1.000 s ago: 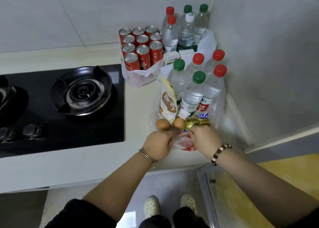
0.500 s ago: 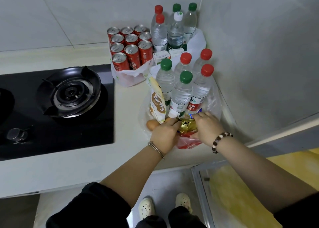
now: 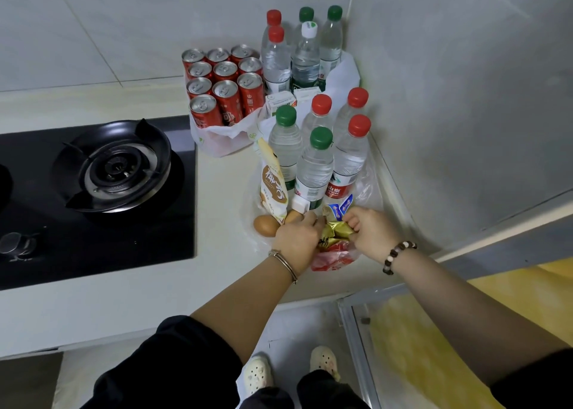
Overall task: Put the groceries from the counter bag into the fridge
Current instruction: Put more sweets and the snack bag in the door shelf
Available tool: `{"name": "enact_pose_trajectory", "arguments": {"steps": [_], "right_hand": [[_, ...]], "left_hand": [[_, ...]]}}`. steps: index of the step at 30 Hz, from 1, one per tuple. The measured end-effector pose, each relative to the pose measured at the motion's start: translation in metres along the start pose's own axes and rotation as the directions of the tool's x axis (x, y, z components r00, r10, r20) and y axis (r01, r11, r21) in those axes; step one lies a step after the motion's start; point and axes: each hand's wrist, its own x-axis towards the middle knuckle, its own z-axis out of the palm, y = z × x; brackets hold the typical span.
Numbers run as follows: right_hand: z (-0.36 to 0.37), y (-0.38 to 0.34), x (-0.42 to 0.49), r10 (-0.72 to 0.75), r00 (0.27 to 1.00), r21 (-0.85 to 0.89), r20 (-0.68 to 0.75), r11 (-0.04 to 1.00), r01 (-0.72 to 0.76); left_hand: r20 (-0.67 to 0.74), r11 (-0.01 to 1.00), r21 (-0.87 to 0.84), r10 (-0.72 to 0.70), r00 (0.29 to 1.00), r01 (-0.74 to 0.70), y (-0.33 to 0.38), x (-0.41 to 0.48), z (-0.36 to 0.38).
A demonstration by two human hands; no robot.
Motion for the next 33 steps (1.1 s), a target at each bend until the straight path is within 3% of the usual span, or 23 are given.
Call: {"name": "enact_pose_trajectory", "arguments": {"steps": [5, 14, 21, 25, 33], "right_hand": [[-0.002, -0.001, -0.003, -0.024, 0.999, -0.015, -0.034, 1.000, 0.023], [-0.002, 0.005, -0.003, -0.056, 0.992, -0.144, -0.112, 0.989, 0.040], [0.000, -0.012, 0.012, -0.080, 0.995, -0.495, -0.058, 0.868, 0.041], [0.007, -0.020, 0.018, -0.045, 0.998, -0.517, -0.041, 0.856, 0.017], [0.020, -0.034, 0.006, -0.355, 0.921, -0.493, -0.159, 0.837, 0.237]], "left_hand": [[-0.003, 0.997, -0.074, -0.029, 1.000, 0.029, -0.007, -0.006, 0.004], [-0.190, 0.963, -0.246, -0.156, 0.969, 0.107, -0.027, -0.032, 0.001], [-0.125, 0.853, -0.460, -0.338, 0.933, 0.248, -0.031, -0.038, -0.007], [-0.077, 0.795, -0.530, -0.391, 0.917, 0.294, -0.037, -0.045, -0.010], [-0.022, 0.683, -0.614, -0.516, 0.856, 0.396, -0.049, -0.056, -0.022]]}}
